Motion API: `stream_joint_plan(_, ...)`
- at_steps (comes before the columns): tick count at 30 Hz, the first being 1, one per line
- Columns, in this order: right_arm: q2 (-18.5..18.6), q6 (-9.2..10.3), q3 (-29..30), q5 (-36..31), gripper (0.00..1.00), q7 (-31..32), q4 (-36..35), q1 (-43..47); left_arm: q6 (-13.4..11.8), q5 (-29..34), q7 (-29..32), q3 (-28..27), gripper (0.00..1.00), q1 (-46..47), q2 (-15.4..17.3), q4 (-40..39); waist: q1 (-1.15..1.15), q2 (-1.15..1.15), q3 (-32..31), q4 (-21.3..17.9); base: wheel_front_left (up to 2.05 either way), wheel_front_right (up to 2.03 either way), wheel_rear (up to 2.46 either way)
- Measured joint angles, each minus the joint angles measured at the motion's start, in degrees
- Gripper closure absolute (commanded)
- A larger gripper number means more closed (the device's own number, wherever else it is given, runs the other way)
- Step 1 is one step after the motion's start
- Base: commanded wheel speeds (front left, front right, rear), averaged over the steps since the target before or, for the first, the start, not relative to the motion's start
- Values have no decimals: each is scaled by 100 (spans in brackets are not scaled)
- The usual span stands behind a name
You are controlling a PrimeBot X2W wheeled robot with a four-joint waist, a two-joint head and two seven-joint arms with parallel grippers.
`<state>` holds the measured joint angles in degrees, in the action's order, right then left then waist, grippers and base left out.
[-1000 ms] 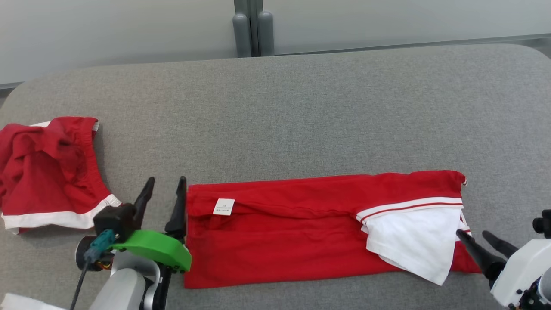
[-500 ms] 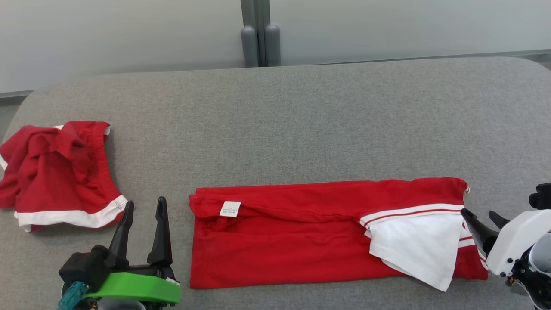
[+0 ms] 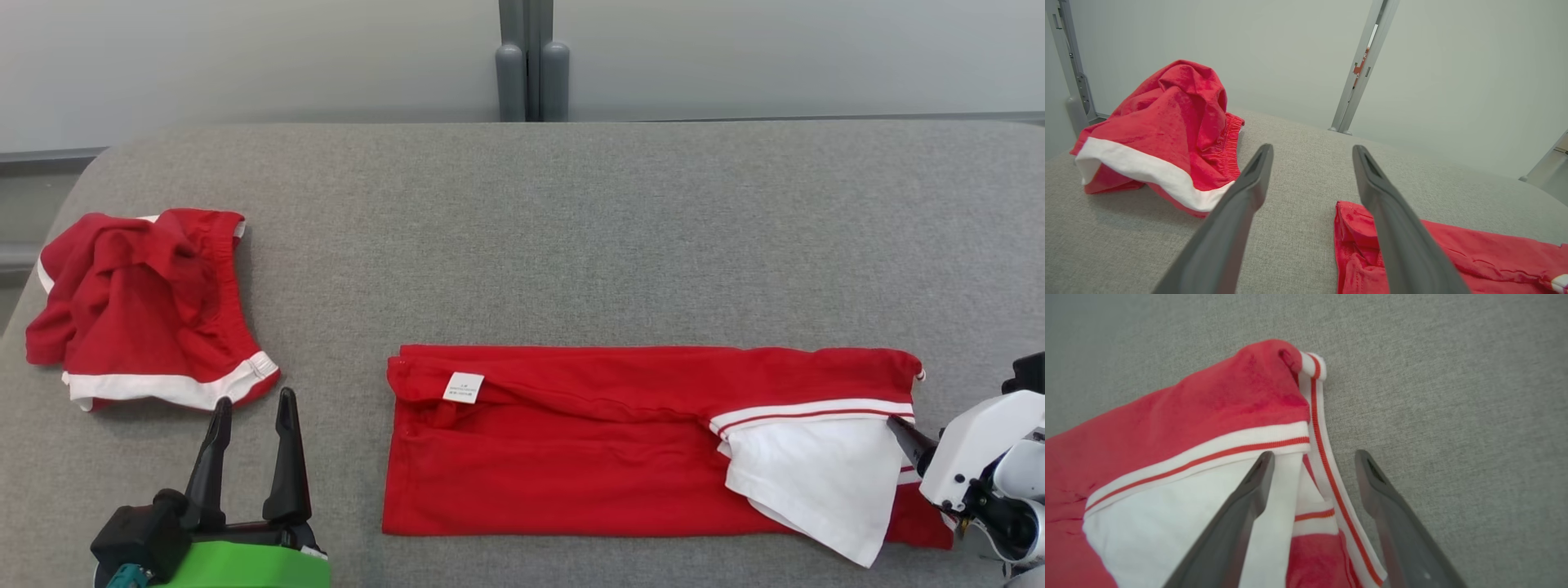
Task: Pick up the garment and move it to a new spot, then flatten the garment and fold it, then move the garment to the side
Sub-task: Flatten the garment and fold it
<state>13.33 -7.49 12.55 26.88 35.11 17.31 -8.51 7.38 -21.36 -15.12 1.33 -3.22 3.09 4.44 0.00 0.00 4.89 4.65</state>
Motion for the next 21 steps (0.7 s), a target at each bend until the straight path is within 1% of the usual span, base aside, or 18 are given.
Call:
stream_joint_plan(6, -160, 0, 165, -207, 0, 51, 581, -286, 0, 1, 0, 42, 0, 3, -11, -4, 0, 0, 161, 130, 0, 0, 0)
stream_joint_plan(12, -188, 0, 200, -412, 0, 296, 884, -498, 0, 16, 0, 65, 0, 15, -12, -5, 0, 0, 274, 264, 0, 0, 0)
stream_joint_plan(13, -180, 1, 188, -454, 23, 341, 915, -532, 0, 16, 0, 59, 0, 15, -12, -7, 0, 0, 288, 277, 0, 0, 0)
stream_joint_plan(14, -172, 0, 171, -498, 97, 364, 934, -573, 0, 16, 0, 57, 0, 16, -12, -8, 0, 0, 301, 283, 0, 0, 0)
stream_joint_plan(15, -170, 0, 170, -545, 100, 359, 940, -601, 0, 16, 0, 55, 0, 18, -14, -10, 0, 0, 310, 284, 0, 0, 0)
stream_joint_plan(18, -162, -12, 258, -748, 100, 252, 968, -724, 1, 15, 0, 20, 0, 23, -16, -18, 0, 0, 327, 260, 0, 0, 0)
stream_joint_plan(21, -154, -14, 500, -1044, 100, 163, 943, -824, 1, -4, 0, -57, 0, 25, -18, -35, 0, 0, 328, 199, 0, 0, 0)
